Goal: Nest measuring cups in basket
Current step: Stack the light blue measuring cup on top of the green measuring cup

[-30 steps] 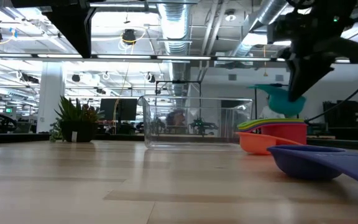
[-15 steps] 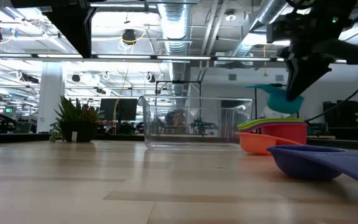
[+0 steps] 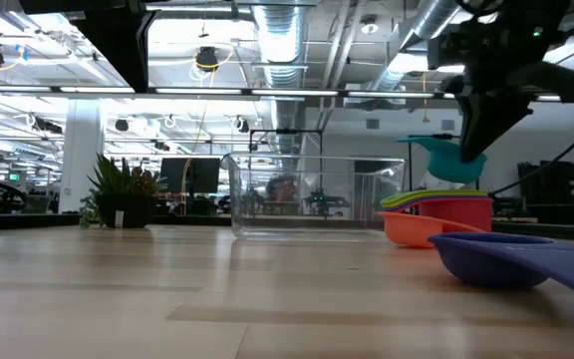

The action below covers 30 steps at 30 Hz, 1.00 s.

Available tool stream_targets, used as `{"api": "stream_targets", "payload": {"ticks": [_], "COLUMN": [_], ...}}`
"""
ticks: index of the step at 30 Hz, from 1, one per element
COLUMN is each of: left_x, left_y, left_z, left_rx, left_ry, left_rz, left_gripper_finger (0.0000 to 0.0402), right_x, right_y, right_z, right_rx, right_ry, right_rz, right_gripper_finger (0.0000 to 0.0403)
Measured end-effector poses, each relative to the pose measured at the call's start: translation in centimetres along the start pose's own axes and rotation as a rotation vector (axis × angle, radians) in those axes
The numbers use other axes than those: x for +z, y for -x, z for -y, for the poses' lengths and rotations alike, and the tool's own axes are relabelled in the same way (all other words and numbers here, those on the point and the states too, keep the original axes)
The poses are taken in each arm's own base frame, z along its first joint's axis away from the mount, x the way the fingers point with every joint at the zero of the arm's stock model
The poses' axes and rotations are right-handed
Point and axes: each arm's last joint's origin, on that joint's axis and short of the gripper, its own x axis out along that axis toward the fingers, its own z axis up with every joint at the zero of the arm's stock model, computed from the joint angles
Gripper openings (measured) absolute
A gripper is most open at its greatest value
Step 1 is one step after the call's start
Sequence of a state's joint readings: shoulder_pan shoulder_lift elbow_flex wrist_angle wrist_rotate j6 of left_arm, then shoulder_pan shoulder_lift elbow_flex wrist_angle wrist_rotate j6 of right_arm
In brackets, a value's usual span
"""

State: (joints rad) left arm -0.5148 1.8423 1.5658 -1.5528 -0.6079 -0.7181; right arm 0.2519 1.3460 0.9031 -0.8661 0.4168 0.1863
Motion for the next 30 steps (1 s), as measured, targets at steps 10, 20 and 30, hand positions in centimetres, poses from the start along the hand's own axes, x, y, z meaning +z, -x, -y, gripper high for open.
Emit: {"api": "stream_targets", "payload": {"ticks": [10, 20, 30], "left_x": [0.0, 0.01, 0.01], "left_y": [0.0, 0.0, 0.0], "left_z": [0.0, 0.0, 0.0], "left_rx": [0.0, 0.001, 0.001], "left_ry": [0.001, 0.001, 0.001], "left_rz": [0.001, 0.001, 0.001], "left_gripper_finger": [0.0, 0.0, 0.0], "right_x": [0.04, 0.05, 0.67], "right_y": [-0.18, -0.18, -0.07], "right_z": [0.32, 0.32, -0.22], "right_rx": [0.02, 0.021, 0.13], "right_ry": [-0.024, -0.041, -0.107], "right_rz": [-0.011, -0.01, 0.039], "right_gripper_finger": [0.0061, 0.0069, 0.007]}}
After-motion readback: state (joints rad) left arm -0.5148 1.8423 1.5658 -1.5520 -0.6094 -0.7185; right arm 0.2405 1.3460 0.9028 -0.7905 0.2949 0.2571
